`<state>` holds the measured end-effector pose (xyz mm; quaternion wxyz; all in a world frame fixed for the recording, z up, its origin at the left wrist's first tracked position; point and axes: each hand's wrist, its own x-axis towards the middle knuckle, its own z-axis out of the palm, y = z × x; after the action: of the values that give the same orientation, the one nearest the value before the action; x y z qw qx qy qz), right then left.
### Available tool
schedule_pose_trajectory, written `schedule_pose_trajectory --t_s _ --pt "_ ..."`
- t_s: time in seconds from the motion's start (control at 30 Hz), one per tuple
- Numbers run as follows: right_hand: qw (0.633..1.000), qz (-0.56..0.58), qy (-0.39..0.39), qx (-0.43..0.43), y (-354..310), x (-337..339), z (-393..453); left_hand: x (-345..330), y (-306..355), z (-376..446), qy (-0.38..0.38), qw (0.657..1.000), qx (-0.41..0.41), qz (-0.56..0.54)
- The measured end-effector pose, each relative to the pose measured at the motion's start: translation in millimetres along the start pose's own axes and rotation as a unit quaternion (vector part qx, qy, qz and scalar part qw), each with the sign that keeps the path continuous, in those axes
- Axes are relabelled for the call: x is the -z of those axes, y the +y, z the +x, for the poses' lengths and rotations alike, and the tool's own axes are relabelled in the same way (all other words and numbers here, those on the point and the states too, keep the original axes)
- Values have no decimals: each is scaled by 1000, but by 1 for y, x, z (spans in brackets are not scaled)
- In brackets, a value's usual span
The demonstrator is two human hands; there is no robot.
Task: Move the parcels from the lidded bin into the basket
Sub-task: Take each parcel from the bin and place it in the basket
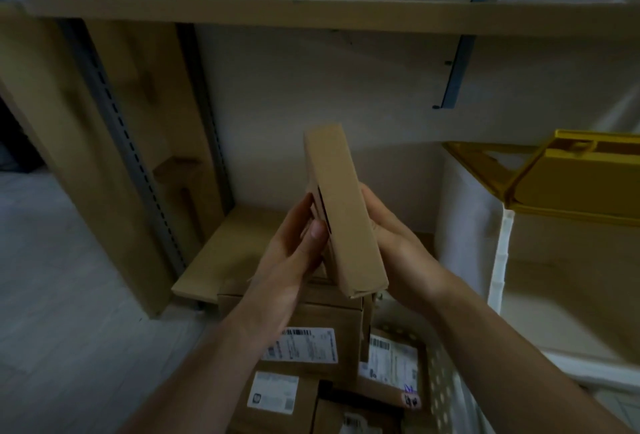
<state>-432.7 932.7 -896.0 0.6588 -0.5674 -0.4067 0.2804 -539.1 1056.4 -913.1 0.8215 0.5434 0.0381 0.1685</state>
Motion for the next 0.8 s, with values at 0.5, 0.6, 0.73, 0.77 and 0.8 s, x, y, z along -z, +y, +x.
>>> schedule_pose_trajectory --t_s 0.5,0.6,0.73,0.77,0.8 --pt "984 -118 128 -23 23 1 15 2 8 -3 -46 995 -34 85" --pt "953 -238 187 2 25 5 16 6 8 -1 2 990 -72 118" --pt "908 -304 287 12 21 14 14 12 14 0 52 992 -99 66" --pt "909 -293 296 9 20 18 14 13 16 1 69 991 -102 51" --pt "912 -284 297 5 19 21 14 14 16 1 85 990 -105 42"
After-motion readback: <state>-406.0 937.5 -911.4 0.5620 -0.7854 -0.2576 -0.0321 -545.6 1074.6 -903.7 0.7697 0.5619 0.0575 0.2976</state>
